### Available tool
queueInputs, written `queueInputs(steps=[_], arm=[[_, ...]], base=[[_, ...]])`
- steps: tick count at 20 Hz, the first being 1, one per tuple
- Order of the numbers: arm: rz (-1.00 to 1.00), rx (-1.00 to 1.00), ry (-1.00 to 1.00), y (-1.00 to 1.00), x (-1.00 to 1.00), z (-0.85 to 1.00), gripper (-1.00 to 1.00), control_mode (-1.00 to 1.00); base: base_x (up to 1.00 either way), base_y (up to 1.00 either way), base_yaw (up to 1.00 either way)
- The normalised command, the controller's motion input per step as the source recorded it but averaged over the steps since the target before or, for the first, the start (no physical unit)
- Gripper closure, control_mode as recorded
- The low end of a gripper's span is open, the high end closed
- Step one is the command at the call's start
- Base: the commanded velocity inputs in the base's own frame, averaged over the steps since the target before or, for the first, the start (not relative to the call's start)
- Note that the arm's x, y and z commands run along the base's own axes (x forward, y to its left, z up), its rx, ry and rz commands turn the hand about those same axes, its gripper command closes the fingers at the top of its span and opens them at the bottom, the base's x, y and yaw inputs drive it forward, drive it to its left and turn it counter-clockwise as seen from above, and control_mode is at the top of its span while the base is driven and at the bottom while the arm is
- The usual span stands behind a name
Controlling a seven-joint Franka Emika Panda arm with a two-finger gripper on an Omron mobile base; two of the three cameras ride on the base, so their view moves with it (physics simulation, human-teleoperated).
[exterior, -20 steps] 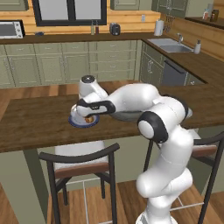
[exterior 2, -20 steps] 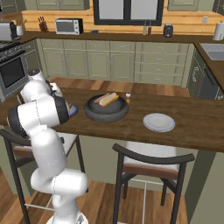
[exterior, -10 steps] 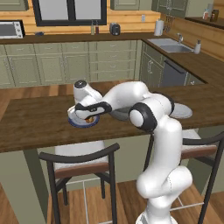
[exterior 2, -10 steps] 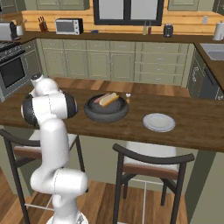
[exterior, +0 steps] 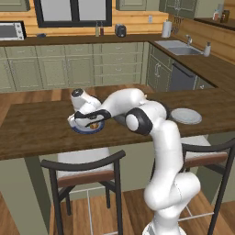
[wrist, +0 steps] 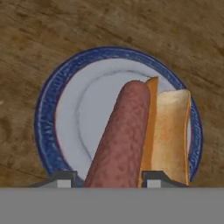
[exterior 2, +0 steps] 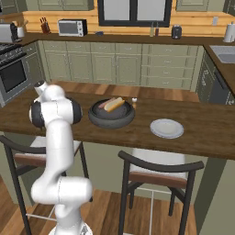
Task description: Place one bun and one sausage from the bowl on each plate.
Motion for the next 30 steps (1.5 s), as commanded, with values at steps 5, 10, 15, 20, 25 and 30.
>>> queueInputs(steps=[5, 10, 15, 20, 25, 30], arm=[[0.00, 0.00, 0.00, -0.01, 0.23, -0.01, -1.00, -1.00], [-0.01, 0.02, 0.00, -0.29, -0.11, 0.05, -1.00, -1.00], [-0.04, 0.14, -0.22, -0.64, -0.64, 1.00, -1.00, -1.00], [-0.03, 0.29, -0.13, -1.00, -0.78, 0.73, -1.00, -1.00], [-0.16, 0.23, 0.00, -1.00, -0.54, 0.62, -1.00, -1.00], [-0.34, 0.20, 0.07, -1.00, -0.03, 0.58, -1.00, -1.00]], base=[[0.00, 0.00, 0.00], [0.00, 0.00, 0.00], [0.00, 0.00, 0.00], [0.00, 0.00, 0.00], [0.00, 0.00, 0.00], [0.00, 0.00, 0.00]])
